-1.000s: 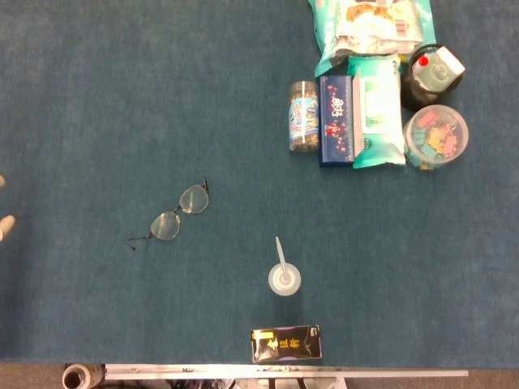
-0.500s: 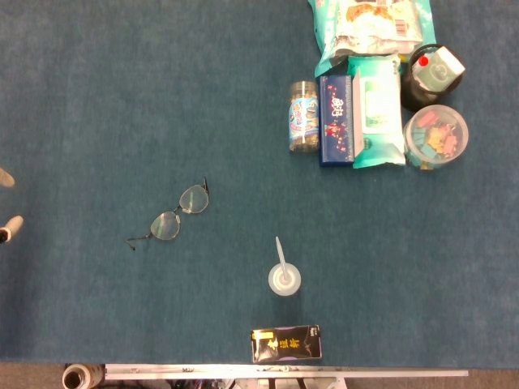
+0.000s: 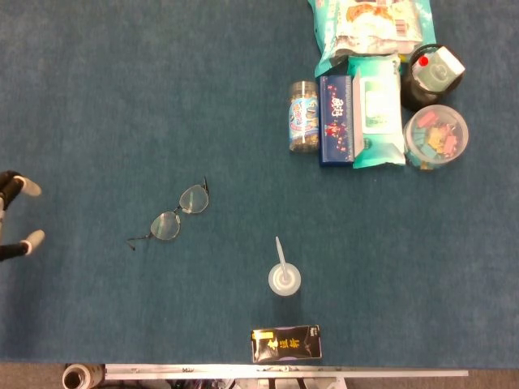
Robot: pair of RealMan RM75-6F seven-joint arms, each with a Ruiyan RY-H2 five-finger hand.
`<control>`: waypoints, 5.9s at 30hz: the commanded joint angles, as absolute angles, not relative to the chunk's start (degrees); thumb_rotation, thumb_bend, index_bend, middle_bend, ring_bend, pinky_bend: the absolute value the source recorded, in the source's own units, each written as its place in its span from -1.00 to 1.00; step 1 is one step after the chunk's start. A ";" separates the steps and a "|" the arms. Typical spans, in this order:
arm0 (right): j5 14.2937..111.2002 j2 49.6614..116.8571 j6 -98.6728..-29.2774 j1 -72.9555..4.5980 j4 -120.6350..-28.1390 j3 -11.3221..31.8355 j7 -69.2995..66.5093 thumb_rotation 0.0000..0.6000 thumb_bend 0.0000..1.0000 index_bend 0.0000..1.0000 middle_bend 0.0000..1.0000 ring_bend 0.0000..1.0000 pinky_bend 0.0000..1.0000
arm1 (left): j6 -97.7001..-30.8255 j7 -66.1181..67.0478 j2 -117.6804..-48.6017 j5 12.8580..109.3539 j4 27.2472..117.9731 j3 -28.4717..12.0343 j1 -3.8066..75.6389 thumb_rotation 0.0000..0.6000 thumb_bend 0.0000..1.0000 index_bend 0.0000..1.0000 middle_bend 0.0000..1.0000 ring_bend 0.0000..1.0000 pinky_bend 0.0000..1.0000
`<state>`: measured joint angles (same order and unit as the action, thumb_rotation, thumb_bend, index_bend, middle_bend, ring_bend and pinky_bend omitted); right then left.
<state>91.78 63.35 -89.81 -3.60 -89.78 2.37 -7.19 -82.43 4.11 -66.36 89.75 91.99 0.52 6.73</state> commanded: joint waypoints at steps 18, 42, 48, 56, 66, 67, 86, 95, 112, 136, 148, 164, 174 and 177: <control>90.84 62.70 -89.35 -3.74 -89.53 3.02 -9.10 1.00 0.04 0.12 -0.11 -0.36 -0.41 | -77.45 0.43 -61.53 95.94 96.31 6.04 8.84 1.00 -0.97 -0.86 -0.83 -0.65 0.01; 91.18 62.76 -89.02 -3.76 -89.56 2.75 -8.86 1.00 0.04 0.12 -0.11 -0.36 -0.41 | -81.17 -8.20 -73.20 101.19 88.45 6.07 9.81 1.00 -0.97 -0.86 -1.00 -0.83 -0.09; 91.09 62.84 -89.05 -3.73 -89.60 2.80 -8.64 1.00 0.04 0.12 -0.11 -0.36 -0.41 | -80.00 -6.68 -74.16 100.44 88.48 6.01 10.38 1.00 -0.97 -0.86 -1.00 -0.83 -0.12; 91.32 62.69 -89.62 -3.43 -89.61 2.73 -9.05 1.00 0.04 0.12 -0.11 -0.36 -0.41 | -77.12 -2.92 -75.76 98.70 88.55 5.29 11.79 1.00 -0.97 -0.85 -1.00 -0.83 -0.13; 91.32 62.46 -89.97 -3.24 -89.41 2.81 -9.89 1.00 0.04 0.12 -0.11 -0.36 -0.41 | -74.76 -1.12 -76.40 97.19 90.79 4.38 13.69 1.00 -0.97 -0.85 -1.00 -0.83 -0.13; 91.33 62.44 -90.00 -3.23 -89.41 2.82 -9.95 1.00 0.04 0.12 -0.11 -0.36 -0.41 | -74.61 -0.91 -76.47 97.01 90.94 4.27 13.82 1.00 -0.97 -0.85 -1.00 -0.83 -0.13; 91.35 62.23 -90.19 -3.06 -89.25 2.86 -10.70 1.00 0.04 0.12 -0.11 -0.36 -0.41 | -73.61 1.43 -79.71 94.04 90.45 2.60 15.29 1.00 -0.97 -0.85 -1.00 -0.83 -0.13; 91.16 62.14 -90.16 -3.02 -89.14 2.95 -11.05 1.00 0.04 0.12 -0.11 -0.36 -0.41 | -74.01 2.06 -82.14 91.53 87.31 1.10 15.43 1.00 -0.97 -0.81 -1.00 -0.83 -0.13; 91.20 62.24 -90.27 -2.91 -89.15 2.96 -10.84 1.00 0.04 0.12 -0.11 -0.36 -0.41 | -78.02 1.16 -83.05 92.03 81.65 -0.10 15.25 1.00 -0.97 -0.76 -1.00 -0.83 -0.13; 91.01 62.39 -90.03 -2.95 -89.16 3.02 -10.37 1.00 0.04 0.12 -0.11 -0.36 -0.41 | -77.32 -1.78 -84.43 91.08 74.48 -3.42 19.46 1.00 -0.97 -0.69 -1.00 -0.83 -0.13; 91.37 62.29 -90.45 -2.77 -89.13 2.93 -10.79 1.00 0.04 0.12 -0.11 -0.36 -0.41 | -77.44 -1.15 -81.10 89.92 80.05 -1.14 17.49 1.00 -0.97 -0.73 -1.00 -0.83 -0.13; 91.46 62.03 -90.69 -2.63 -89.03 2.92 -11.57 1.00 0.04 0.12 -0.11 -0.36 -0.41 | -79.28 -6.23 -77.86 90.67 81.71 1.77 14.59 1.00 -0.97 -0.88 -1.00 -0.83 -0.14; 92.07 61.88 -91.29 -2.40 -89.10 2.73 -11.84 1.00 0.04 0.12 -0.11 -0.36 -0.41 | -77.53 -3.22 -78.47 86.54 77.34 -0.38 14.57 1.00 -0.97 -0.88 -1.00 -0.83 -0.14; 92.04 61.83 -91.29 -2.38 -89.08 2.73 -11.95 1.00 0.04 0.12 -0.11 -0.36 -0.41 | -77.38 -2.64 -79.51 85.85 76.26 -1.28 14.90 1.00 -0.97 -0.88 -1.00 -0.83 -0.14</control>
<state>92.04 61.83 -91.29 -2.38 -89.09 2.73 -11.94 -77.57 -2.81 -79.16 86.18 76.59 -0.94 14.71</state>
